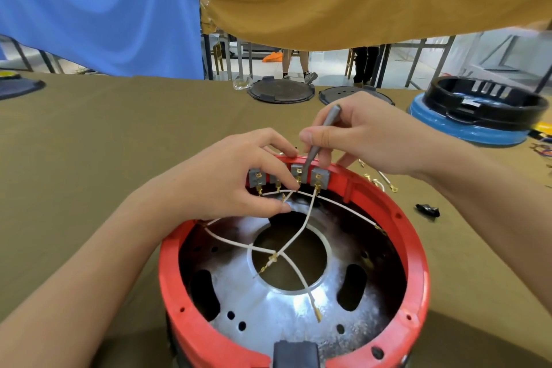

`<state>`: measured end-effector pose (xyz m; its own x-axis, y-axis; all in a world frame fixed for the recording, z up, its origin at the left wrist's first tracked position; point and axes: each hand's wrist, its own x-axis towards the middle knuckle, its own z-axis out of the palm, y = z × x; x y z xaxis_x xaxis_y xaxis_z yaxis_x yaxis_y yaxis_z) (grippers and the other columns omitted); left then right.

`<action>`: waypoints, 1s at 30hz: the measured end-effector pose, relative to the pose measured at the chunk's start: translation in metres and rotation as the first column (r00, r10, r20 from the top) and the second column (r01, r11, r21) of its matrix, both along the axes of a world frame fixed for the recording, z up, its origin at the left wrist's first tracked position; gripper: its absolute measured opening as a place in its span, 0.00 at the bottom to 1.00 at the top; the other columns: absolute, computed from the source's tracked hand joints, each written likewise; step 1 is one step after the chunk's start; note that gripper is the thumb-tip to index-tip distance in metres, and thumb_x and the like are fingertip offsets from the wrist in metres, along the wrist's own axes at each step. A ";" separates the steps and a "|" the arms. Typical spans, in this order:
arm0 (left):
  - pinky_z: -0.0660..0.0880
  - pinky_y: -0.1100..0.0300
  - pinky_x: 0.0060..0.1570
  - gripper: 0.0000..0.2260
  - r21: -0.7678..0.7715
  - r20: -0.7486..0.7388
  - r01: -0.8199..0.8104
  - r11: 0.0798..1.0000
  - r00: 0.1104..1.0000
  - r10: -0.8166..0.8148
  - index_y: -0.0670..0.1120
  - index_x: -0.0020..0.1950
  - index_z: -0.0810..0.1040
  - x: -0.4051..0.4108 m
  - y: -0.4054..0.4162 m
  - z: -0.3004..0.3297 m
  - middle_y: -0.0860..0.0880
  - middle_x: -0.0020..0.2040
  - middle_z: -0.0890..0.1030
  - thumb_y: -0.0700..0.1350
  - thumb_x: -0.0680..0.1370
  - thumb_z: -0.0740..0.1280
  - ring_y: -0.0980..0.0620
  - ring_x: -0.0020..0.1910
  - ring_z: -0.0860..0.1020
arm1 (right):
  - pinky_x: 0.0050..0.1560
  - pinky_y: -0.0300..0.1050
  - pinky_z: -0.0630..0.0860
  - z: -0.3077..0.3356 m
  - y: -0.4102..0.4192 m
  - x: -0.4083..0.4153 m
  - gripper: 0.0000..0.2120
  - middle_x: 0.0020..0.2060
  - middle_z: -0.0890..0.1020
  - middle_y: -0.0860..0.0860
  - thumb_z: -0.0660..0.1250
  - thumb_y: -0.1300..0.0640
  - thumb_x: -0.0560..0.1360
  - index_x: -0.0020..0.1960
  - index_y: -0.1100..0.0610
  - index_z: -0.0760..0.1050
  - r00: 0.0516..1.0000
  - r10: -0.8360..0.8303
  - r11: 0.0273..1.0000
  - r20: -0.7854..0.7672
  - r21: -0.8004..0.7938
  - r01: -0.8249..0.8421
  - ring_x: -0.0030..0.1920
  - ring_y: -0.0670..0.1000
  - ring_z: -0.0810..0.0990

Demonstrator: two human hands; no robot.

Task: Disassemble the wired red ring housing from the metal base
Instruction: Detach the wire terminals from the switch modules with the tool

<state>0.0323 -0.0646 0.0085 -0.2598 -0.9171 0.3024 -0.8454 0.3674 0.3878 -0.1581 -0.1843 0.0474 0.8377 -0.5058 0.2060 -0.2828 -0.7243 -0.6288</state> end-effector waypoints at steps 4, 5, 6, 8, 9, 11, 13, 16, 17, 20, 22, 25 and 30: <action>0.73 0.51 0.63 0.11 0.000 -0.007 -0.003 1.000 1.000 0.003 0.57 0.52 0.85 0.001 0.001 -0.001 0.58 0.64 0.75 0.56 0.70 0.74 0.58 0.63 0.75 | 0.37 0.38 0.81 0.001 0.000 -0.002 0.13 0.34 0.85 0.49 0.67 0.48 0.79 0.44 0.56 0.83 1.000 0.006 1.000 0.002 -0.002 -0.006 0.38 0.48 0.84; 0.73 0.51 0.63 0.12 -0.004 -0.005 -0.007 1.000 1.000 0.007 0.57 0.52 0.85 0.000 0.001 -0.001 0.58 0.63 0.75 0.56 0.70 0.74 0.58 0.63 0.75 | 0.39 0.42 0.82 0.001 0.000 -0.003 0.12 0.35 0.85 0.48 0.67 0.47 0.78 0.44 0.54 0.83 1.000 0.014 0.999 -0.012 -0.048 -0.014 0.39 0.49 0.84; 0.73 0.51 0.62 0.12 -0.009 0.000 -0.011 1.000 1.000 0.011 0.57 0.52 0.85 0.000 0.001 -0.001 0.58 0.63 0.75 0.57 0.70 0.74 0.58 0.62 0.76 | 0.42 0.47 0.82 0.001 0.001 -0.005 0.12 0.35 0.85 0.47 0.67 0.46 0.77 0.44 0.52 0.82 0.999 0.026 0.994 -0.030 -0.109 -0.029 0.39 0.50 0.84; 0.73 0.51 0.62 0.13 -0.012 0.011 -0.016 1.000 1.000 0.016 0.57 0.52 0.85 0.000 0.001 0.000 0.58 0.63 0.74 0.57 0.70 0.73 0.59 0.61 0.76 | 0.45 0.49 0.79 0.001 0.005 -0.008 0.11 0.37 0.84 0.43 0.66 0.42 0.75 0.45 0.47 0.82 0.996 0.061 0.972 -0.068 -0.225 -0.075 0.40 0.47 0.83; 0.73 0.51 0.62 0.14 -0.010 0.018 -0.017 1.000 1.000 0.017 0.57 0.53 0.85 0.000 0.001 0.000 0.58 0.63 0.74 0.58 0.70 0.73 0.59 0.61 0.76 | 0.45 0.47 0.77 0.001 0.007 -0.009 0.12 0.38 0.84 0.42 0.65 0.40 0.75 0.46 0.46 0.82 0.994 0.081 0.961 -0.079 -0.257 -0.098 0.41 0.45 0.82; 0.73 0.51 0.63 0.14 -0.007 0.024 -0.013 1.000 1.000 0.013 0.57 0.53 0.85 0.001 0.000 0.000 0.58 0.64 0.74 0.58 0.70 0.72 0.59 0.61 0.75 | 0.45 0.44 0.76 0.000 0.006 -0.011 0.12 0.38 0.84 0.42 0.65 0.40 0.74 0.47 0.46 0.83 0.992 0.100 0.960 -0.070 -0.255 -0.115 0.42 0.44 0.82; 0.73 0.51 0.63 0.13 -0.006 0.017 -0.011 1.000 1.000 0.011 0.57 0.52 0.86 0.001 0.000 -0.001 0.58 0.64 0.74 0.58 0.70 0.72 0.59 0.62 0.75 | 0.46 0.44 0.78 -0.002 0.003 -0.011 0.10 0.37 0.84 0.43 0.67 0.44 0.76 0.46 0.47 0.83 0.996 0.086 0.980 -0.030 -0.178 -0.090 0.42 0.45 0.83; 0.72 0.50 0.64 0.13 -0.005 0.024 -0.009 1.000 1.000 0.009 0.57 0.53 0.86 0.001 -0.001 -0.002 0.58 0.65 0.74 0.59 0.70 0.73 0.58 0.63 0.74 | 0.46 0.48 0.82 -0.004 -0.002 -0.009 0.09 0.36 0.85 0.48 0.68 0.49 0.77 0.46 0.52 0.83 0.998 0.057 0.998 0.021 -0.029 -0.057 0.40 0.46 0.84; 0.72 0.50 0.65 0.13 -0.008 0.026 -0.006 1.000 1.000 0.006 0.57 0.53 0.86 0.002 -0.001 -0.003 0.58 0.65 0.74 0.58 0.70 0.73 0.58 0.64 0.74 | 0.45 0.49 0.83 -0.004 -0.003 -0.008 0.09 0.36 0.85 0.49 0.68 0.50 0.78 0.46 0.54 0.83 0.998 0.049 0.999 0.027 -0.003 -0.049 0.40 0.46 0.84; 0.72 0.50 0.65 0.13 -0.016 0.016 -0.004 1.000 1.000 0.005 0.57 0.53 0.86 0.003 -0.002 -0.004 0.58 0.65 0.75 0.58 0.71 0.73 0.58 0.64 0.74 | 0.43 0.45 0.84 -0.003 -0.005 -0.006 0.12 0.35 0.85 0.49 0.68 0.50 0.78 0.46 0.58 0.83 0.999 0.032 0.997 0.039 0.075 -0.035 0.39 0.46 0.85; 0.72 0.50 0.65 0.13 -0.021 0.011 0.000 1.000 1.000 0.001 0.57 0.53 0.85 0.003 -0.002 -0.004 0.58 0.65 0.75 0.58 0.71 0.73 0.58 0.64 0.75 | 0.40 0.39 0.82 -0.003 -0.005 -0.006 0.13 0.34 0.85 0.47 0.68 0.50 0.78 0.46 0.60 0.82 0.998 0.028 0.994 0.054 0.106 -0.033 0.38 0.44 0.84; 0.72 0.50 0.64 0.13 -0.021 0.005 -0.003 1.000 1.000 0.003 0.57 0.53 0.85 0.003 -0.001 -0.004 0.58 0.64 0.75 0.58 0.71 0.73 0.58 0.63 0.75 | 0.38 0.37 0.81 -0.006 -0.005 -0.006 0.13 0.34 0.85 0.47 0.67 0.50 0.78 0.46 0.60 0.82 0.997 0.019 0.993 0.070 0.112 -0.027 0.37 0.43 0.84; 0.74 0.51 0.61 0.13 -0.041 0.026 -0.016 0.999 1.000 0.017 0.56 0.53 0.85 0.001 0.000 -0.003 0.58 0.63 0.75 0.58 0.70 0.72 0.59 0.61 0.76 | 0.47 0.40 0.79 -0.006 -0.002 -0.015 0.08 0.38 0.85 0.45 0.69 0.48 0.77 0.47 0.50 0.84 0.997 0.072 0.995 0.021 -0.076 -0.070 0.42 0.44 0.83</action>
<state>0.0330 -0.0645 0.0057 -0.2529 -0.9084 0.3329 -0.8611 0.3682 0.3507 -0.1728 -0.1866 0.0412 0.8652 -0.4278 0.2616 -0.2149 -0.7876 -0.5774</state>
